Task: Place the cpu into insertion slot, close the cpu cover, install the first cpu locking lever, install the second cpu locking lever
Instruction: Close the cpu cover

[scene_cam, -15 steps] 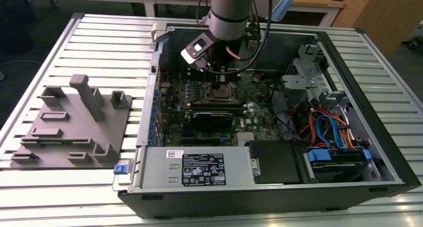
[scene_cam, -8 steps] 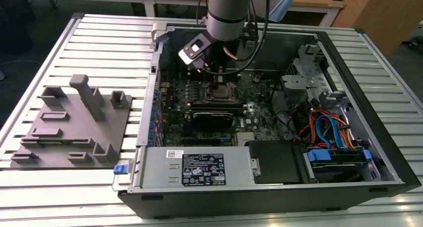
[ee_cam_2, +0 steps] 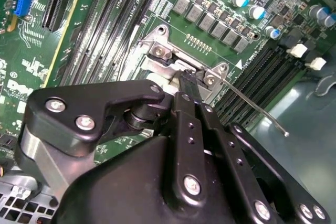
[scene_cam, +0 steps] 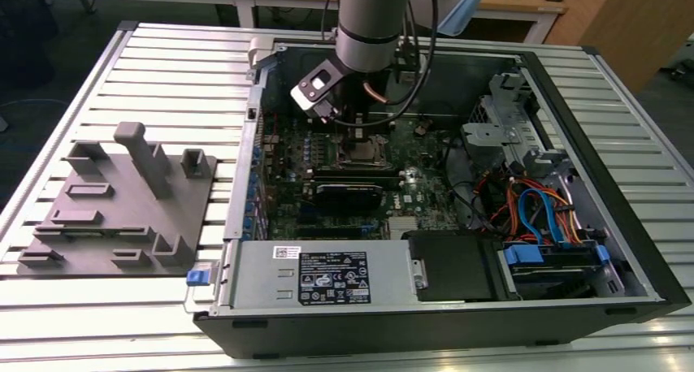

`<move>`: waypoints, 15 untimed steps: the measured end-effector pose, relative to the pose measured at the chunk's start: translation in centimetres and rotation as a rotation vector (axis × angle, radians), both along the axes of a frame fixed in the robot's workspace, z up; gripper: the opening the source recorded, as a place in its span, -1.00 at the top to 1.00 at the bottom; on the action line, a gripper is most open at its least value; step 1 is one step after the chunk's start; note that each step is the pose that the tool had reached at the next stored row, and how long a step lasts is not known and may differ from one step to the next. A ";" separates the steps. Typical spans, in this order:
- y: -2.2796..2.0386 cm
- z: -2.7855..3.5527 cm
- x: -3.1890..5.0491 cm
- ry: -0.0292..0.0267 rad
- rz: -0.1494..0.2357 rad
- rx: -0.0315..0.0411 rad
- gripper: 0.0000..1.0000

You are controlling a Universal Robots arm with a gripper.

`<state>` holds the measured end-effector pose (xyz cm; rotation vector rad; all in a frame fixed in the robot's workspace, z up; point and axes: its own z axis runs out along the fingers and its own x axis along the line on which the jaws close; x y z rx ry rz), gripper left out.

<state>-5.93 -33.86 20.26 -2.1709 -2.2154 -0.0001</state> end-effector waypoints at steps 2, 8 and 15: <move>0.00 -0.21 -0.01 0.0000 0.000 0.0000 0.80; 0.00 -0.38 -0.01 0.0001 0.000 -0.0002 0.80; 0.01 -0.07 -0.01 -0.0001 0.000 0.0001 0.80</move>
